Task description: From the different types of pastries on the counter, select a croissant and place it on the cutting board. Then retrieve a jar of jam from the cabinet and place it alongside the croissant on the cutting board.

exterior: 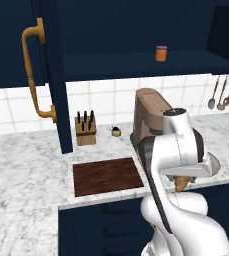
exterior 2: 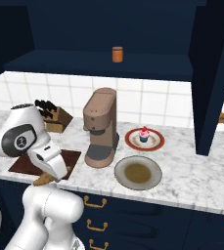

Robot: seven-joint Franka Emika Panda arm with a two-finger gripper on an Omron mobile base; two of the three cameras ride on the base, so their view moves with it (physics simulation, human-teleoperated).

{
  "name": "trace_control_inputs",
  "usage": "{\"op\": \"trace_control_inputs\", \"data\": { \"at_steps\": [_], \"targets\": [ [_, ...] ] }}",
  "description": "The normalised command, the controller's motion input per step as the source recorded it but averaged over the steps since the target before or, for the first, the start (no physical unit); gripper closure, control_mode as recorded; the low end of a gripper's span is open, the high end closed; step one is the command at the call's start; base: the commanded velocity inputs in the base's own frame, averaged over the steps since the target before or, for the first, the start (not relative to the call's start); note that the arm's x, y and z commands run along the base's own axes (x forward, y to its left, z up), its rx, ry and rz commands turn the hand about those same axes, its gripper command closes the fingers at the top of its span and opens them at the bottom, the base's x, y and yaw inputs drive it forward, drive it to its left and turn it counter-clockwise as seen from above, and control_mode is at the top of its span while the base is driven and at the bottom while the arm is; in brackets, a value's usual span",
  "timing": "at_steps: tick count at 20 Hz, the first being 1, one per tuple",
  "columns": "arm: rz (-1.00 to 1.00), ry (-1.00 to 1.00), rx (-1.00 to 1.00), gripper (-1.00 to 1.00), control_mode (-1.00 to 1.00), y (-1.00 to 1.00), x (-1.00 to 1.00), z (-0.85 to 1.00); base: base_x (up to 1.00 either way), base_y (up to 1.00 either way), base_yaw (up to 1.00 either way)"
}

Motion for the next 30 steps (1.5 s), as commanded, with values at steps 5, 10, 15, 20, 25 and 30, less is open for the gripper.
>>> {"op": "trace_control_inputs", "data": {
  "at_steps": [5, 10, 15, 20, 25, 30],
  "targets": [
    [0.04, 0.01, -0.07, 1.0, -1.0, 0.71, 0.26, 0.07, 0.0, 0.0, 0.0],
    [0.07, 0.0, 0.0, 1.0, -1.0, 0.42, 0.79, 0.07, 0.0, 0.0, 0.0],
    [0.01, 0.03, 0.1, 1.0, -1.0, 0.08, 0.68, 0.01, 0.0, 0.0, 0.0],
    [0.0, 0.01, 0.16, 1.0, -1.0, 0.14, 0.3, -0.01, 0.0, 0.0, 0.0],
    [0.0, -0.2, 0.01, 1.0, -1.0, 0.45, 0.03, -0.11, 0.0, 0.0, 0.0],
    [0.0, -0.36, 0.0, 1.0, -1.0, 0.28, 0.04, -0.37, 0.0, 0.0, 0.0]
  ]
}}
